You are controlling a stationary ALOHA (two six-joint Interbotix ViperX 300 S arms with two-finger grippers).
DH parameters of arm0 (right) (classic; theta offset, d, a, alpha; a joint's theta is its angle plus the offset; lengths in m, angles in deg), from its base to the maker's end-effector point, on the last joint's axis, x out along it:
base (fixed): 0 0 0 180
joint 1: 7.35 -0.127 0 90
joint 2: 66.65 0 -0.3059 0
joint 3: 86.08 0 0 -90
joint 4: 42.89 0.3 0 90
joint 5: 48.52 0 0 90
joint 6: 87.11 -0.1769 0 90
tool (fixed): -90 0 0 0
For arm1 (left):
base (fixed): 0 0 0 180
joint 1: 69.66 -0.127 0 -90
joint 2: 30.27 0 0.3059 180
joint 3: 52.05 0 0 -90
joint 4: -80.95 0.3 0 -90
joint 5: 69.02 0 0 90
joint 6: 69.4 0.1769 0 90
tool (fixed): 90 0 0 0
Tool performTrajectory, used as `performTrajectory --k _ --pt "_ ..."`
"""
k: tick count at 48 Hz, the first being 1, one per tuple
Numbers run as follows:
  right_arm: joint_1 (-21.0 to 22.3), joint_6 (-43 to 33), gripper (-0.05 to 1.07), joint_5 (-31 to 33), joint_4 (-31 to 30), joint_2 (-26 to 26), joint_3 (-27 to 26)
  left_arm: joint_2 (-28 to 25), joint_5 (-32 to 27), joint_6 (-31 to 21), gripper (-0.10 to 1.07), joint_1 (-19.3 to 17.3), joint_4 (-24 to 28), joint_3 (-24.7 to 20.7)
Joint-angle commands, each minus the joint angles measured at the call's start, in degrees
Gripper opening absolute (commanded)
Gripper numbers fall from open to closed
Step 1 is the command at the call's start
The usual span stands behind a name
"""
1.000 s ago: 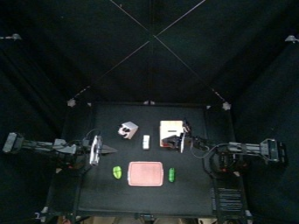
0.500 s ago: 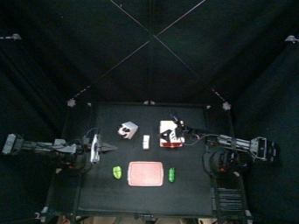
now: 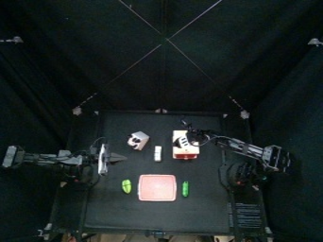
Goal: Grab sushi roll
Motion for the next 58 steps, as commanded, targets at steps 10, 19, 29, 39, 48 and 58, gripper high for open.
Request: performTrajectory --k 10,19,29,39,48,58 --pt "0.2 0.1 0.10 5.0 -0.3 4.2 -6.4 -0.3 1.5 0.1 -0.02 -0.6 0.0 -0.7" --pt "0.4 -0.2 0.10 13.4 -2.7 9.2 -12.5 -0.3 1.5 0.0 -0.02 -0.5 0.0 -0.7" --pt "0.1 -5.6 0.10 20.9 -9.1 15.2 -20.5 -0.3 1.4 0.0 -0.02 -0.5 -0.1 -0.4" --pt "-1.4 -9.1 0.11 24.8 -15.0 18.9 -24.1 -0.3 1.5 0.0 -0.02 -0.5 0.0 -0.4" --pt "-2.1 -9.4 0.11 24.3 -16.4 20.6 -24.1 -0.3 1.5 -0.1 -0.02 -0.6 -0.1 -0.3" --pt "-2.2 -9.8 0.15 19.1 -15.7 22.3 -24.4 -0.3 1.5 0.0 -0.02 -0.6 -0.1 -0.3"
